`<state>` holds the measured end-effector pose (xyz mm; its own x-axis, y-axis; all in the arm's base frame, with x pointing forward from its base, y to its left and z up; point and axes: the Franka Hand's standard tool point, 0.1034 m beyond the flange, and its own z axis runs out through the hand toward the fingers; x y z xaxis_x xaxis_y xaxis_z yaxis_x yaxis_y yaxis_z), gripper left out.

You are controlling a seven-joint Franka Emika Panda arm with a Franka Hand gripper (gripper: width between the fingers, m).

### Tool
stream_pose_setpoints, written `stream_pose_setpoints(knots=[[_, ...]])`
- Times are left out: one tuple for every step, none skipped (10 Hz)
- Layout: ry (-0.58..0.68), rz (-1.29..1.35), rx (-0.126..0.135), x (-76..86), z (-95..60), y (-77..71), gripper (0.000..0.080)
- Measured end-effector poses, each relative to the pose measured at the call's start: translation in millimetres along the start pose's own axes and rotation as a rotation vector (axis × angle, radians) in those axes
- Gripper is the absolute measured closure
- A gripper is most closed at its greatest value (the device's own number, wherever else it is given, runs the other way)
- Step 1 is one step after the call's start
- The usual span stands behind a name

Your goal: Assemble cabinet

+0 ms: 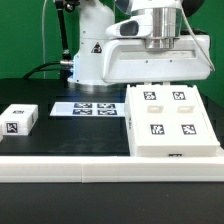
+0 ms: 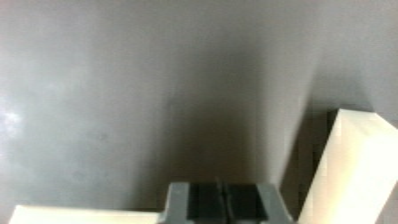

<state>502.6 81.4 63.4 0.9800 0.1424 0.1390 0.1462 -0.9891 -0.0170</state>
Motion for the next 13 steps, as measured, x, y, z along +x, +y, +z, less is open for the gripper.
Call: stream_pose_setpoints(knots=[[-0.001,0.0,0.0,-0.3,0.4,-0.1,0.0797],[-0.001,0.0,0.0,-0.4,0.5,-0.2,0.0797],[-0.002,0.0,0.0,-0.6,0.7,-0.1,0.0797],[-0.005,-0.004,0.0,-0.7,0.3,1.2,0.0797],[-0.013,-0.005,0.001,0.4,-4.4,1.2,0.0797],[-0.03,-0.009,0.004,4.7,-14.4,1.6,0.0797],[-0.037,-0.016,0.005,10.9,-22.9,4.0,0.0797],[-0.039,-0.021,0.006,16.7,-27.7,6.4,0.0797],[-0.041,-0.023,0.006,14.0,-24.9,5.3,0.0797],[-0.044,-0.024,0.006,12.9,-23.9,5.0,0.0797],[-0.044,-0.024,0.006,12.9,-23.9,5.0,0.0797],[-0.044,-0.024,0.006,12.8,-23.9,5.0,0.0797],[-0.044,-0.024,0.006,12.7,-23.7,5.0,0.0797]])
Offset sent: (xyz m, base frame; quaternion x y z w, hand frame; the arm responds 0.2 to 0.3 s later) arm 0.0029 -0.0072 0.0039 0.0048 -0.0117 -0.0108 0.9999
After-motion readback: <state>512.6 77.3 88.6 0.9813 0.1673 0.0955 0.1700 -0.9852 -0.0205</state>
